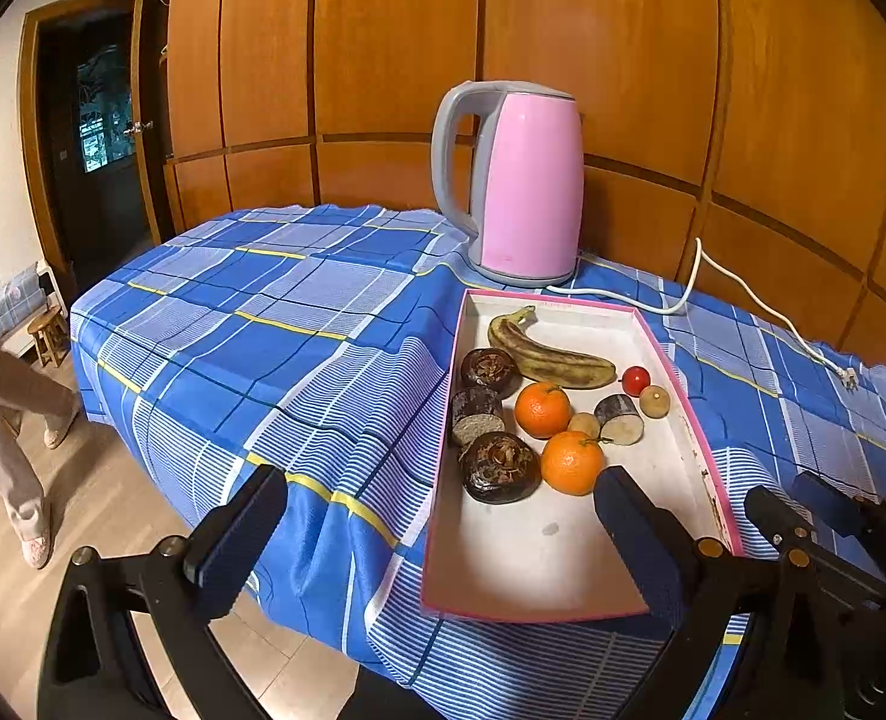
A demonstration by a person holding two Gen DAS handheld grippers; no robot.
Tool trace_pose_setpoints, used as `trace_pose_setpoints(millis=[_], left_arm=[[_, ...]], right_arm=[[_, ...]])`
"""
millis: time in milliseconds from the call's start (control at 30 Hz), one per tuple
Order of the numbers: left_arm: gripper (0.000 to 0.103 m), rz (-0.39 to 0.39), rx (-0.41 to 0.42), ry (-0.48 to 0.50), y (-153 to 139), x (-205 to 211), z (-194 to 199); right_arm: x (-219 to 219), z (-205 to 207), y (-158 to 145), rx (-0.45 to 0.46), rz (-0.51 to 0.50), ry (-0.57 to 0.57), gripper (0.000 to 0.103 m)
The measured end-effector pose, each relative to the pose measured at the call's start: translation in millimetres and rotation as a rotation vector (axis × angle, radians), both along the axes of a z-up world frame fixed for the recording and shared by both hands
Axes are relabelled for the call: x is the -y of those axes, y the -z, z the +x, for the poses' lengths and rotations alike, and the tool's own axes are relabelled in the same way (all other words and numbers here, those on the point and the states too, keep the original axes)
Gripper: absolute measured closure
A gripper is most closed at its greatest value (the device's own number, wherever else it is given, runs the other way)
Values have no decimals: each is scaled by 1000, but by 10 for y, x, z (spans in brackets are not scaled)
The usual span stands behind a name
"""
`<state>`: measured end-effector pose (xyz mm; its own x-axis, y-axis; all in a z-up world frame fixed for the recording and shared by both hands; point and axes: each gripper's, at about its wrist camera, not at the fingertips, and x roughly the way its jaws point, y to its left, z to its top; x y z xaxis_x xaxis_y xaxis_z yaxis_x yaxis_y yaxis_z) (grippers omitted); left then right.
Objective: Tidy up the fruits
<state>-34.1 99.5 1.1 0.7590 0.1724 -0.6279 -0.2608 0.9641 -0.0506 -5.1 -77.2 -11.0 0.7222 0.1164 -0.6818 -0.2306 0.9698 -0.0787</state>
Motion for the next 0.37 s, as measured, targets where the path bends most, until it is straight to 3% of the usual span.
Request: trace_pose_setpoints(millis=[267, 367], left_arm=[[0, 29, 11, -2, -2, 12, -31], [0, 3, 2, 6, 8, -13, -19]], right_arm=[[7, -3, 5, -1, 0, 2, 62], [13, -4, 8, -3, 4, 3, 62]])
